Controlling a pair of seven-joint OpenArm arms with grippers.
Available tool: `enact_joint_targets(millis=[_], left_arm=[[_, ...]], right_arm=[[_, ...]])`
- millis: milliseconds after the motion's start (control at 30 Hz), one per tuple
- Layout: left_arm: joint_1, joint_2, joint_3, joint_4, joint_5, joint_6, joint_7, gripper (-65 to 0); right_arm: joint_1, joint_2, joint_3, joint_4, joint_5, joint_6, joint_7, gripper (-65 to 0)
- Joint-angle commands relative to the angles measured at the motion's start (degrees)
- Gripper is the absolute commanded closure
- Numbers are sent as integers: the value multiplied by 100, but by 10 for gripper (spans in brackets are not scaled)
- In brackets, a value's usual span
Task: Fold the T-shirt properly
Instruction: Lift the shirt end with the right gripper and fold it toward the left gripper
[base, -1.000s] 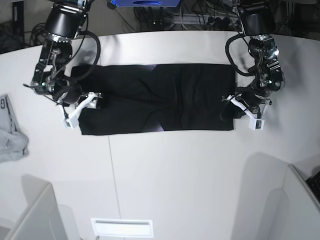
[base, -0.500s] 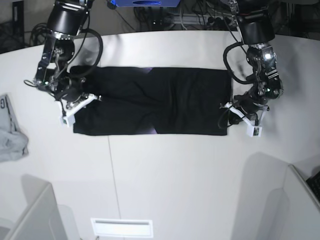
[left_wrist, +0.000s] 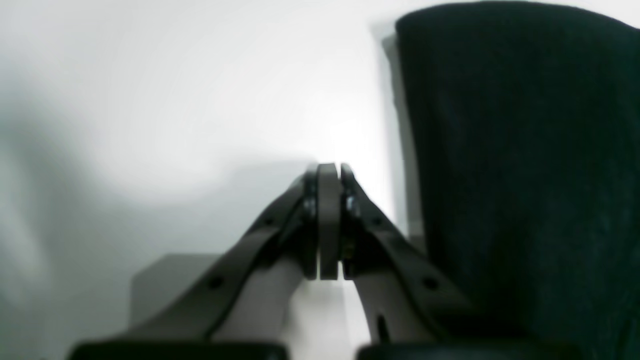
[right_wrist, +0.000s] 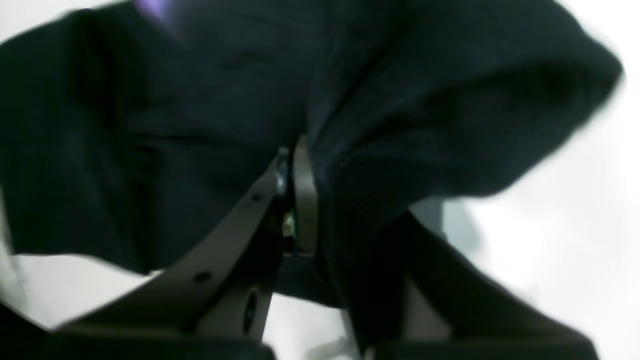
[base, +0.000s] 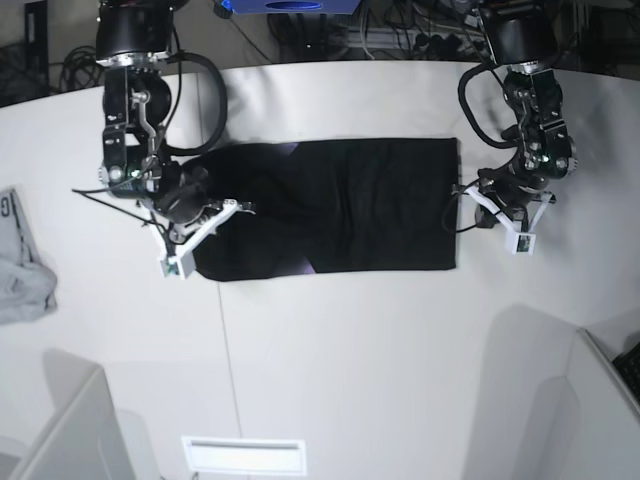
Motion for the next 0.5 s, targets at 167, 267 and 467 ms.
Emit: enact_joint_targets(millis=[167,267,467], left_arm=[[80,-171,-8,95,-24,-26,-57,0],[97,-180,-8,95,-24,-26,-57,0],[203,-154,36,95,-67,-26,-48,0]], right_arm=[[136,-22,-869,588,90,-859,-106,0],[224,-39,-1273,746,117,-1219,-220,0],[277,-312,-1695,799,99,-1386,-238,0]])
